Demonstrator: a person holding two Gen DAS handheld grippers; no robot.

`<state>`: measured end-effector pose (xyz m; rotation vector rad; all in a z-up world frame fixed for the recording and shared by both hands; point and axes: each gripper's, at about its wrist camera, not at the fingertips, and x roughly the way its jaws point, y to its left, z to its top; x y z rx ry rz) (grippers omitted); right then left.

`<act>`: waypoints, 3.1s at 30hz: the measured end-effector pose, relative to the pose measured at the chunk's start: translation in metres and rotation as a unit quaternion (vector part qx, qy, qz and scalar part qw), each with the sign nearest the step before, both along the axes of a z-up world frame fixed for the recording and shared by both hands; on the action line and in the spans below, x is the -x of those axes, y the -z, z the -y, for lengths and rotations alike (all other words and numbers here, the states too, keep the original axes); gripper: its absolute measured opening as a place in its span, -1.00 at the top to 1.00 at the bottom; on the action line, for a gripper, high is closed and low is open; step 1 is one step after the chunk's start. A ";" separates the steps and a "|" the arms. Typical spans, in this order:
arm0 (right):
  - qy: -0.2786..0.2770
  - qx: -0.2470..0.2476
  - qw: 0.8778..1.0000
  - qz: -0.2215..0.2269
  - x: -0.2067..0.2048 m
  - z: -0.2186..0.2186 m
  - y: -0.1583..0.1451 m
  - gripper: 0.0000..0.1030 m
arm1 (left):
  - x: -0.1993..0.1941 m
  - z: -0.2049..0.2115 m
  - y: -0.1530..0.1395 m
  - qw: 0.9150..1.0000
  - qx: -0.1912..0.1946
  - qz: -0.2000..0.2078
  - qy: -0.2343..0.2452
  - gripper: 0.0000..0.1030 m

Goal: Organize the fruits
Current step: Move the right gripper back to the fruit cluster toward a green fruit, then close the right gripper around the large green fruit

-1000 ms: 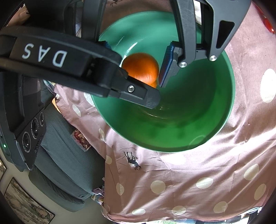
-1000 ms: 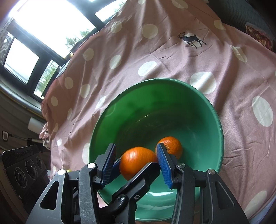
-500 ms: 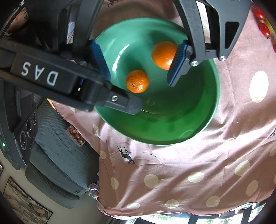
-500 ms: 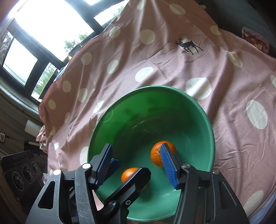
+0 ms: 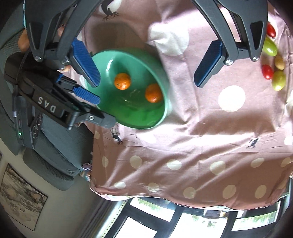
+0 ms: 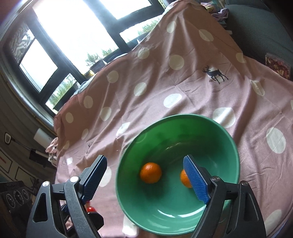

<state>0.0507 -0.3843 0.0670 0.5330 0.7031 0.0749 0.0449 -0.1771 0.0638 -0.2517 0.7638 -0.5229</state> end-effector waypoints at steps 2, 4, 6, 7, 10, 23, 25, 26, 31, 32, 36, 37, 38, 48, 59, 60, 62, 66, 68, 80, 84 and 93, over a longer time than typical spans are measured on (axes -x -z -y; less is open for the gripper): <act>-0.012 0.001 1.000 0.005 -0.001 -0.009 -0.001 -0.67 | 0.002 -0.019 0.004 1.000 -0.010 -0.003 -0.025 -0.99; -0.020 0.007 1.000 0.013 -0.001 -0.020 -0.003 -0.74 | 0.005 -0.037 0.007 0.999 -0.020 -0.005 -0.049 -0.99; -0.029 0.012 0.999 0.022 -0.001 -0.031 -0.005 -0.83 | 0.007 -0.056 0.010 0.997 -0.032 -0.006 -0.063 -0.99; -0.034 0.014 0.999 0.026 -0.001 -0.036 -0.005 -0.84 | 0.008 -0.064 0.011 0.997 -0.038 -0.006 -0.074 -0.99; -0.055 0.013 0.998 0.033 -0.002 -0.051 -0.005 -0.84 | 0.012 -0.088 0.014 0.994 -0.052 0.001 -0.101 -0.99; -0.127 0.114 0.983 0.061 -0.004 -0.131 0.012 -0.84 | 0.020 -0.161 0.037 0.976 -0.074 -0.014 -0.203 -0.99; -0.142 0.115 0.982 0.054 -0.007 -0.139 0.017 -0.84 | 0.021 -0.168 0.036 0.974 -0.077 -0.010 -0.214 -0.99; -0.150 0.118 0.980 0.050 -0.008 -0.143 0.020 -0.84 | 0.021 -0.172 0.036 0.973 -0.078 -0.011 -0.219 -0.99; -0.170 0.120 0.978 0.013 -0.015 -0.157 0.036 -0.84 | 0.020 -0.192 0.036 0.969 -0.065 -0.025 -0.238 -0.99; -0.176 0.112 0.978 0.004 -0.016 -0.158 0.039 -0.84 | 0.020 -0.196 0.036 0.968 -0.060 -0.026 -0.242 -0.99; -0.179 0.142 0.974 0.002 -0.012 -0.169 0.041 -0.84 | 0.023 -0.210 0.032 0.964 -0.053 -0.029 -0.259 -0.99; -0.183 0.143 0.973 0.003 -0.010 -0.172 0.039 -0.84 | 0.023 -0.213 0.032 0.963 -0.053 -0.029 -0.264 -0.99; -0.192 0.138 0.972 0.006 -0.008 -0.175 0.038 -0.84 | 0.024 -0.216 0.031 0.962 -0.052 -0.029 -0.268 -0.99; -0.352 0.063 0.931 -0.078 -0.011 -0.240 0.058 0.00 | 0.027 -0.246 0.028 0.951 -0.013 -0.049 -0.305 -0.97; -0.381 0.074 0.910 -0.143 -0.025 -0.277 0.077 0.17 | 0.024 -0.253 0.028 0.952 0.004 -0.056 -0.301 -0.97; -0.380 0.078 0.911 -0.141 -0.025 -0.279 0.077 0.17 | 0.024 -0.253 0.028 0.953 0.004 -0.056 -0.299 -0.97; -0.379 0.086 0.910 -0.142 -0.027 -0.281 0.077 0.17 | 0.024 -0.252 0.028 0.954 0.005 -0.056 -0.296 -0.97; -0.374 0.111 0.909 -0.149 -0.028 -0.288 0.081 0.17 | 0.022 -0.250 0.031 0.955 0.004 -0.060 -0.292 -0.97; -0.371 0.124 0.909 -0.145 -0.027 -0.290 0.082 0.17 | 0.021 -0.250 0.031 0.955 0.004 -0.062 -0.290 -0.97; -0.364 0.113 0.912 -0.153 -0.027 -0.287 0.089 0.31 | 0.018 -0.241 0.033 0.959 -0.005 -0.063 -0.277 -0.97; -0.363 0.075 0.919 -0.136 -0.023 -0.271 0.073 0.31 | 0.018 -0.236 0.034 0.961 -0.005 -0.064 -0.271 -0.97; -0.285 0.052 0.945 -0.152 -0.025 -0.207 0.070 0.31 | 0.014 -0.203 0.040 0.973 -0.022 -0.063 -0.221 -0.92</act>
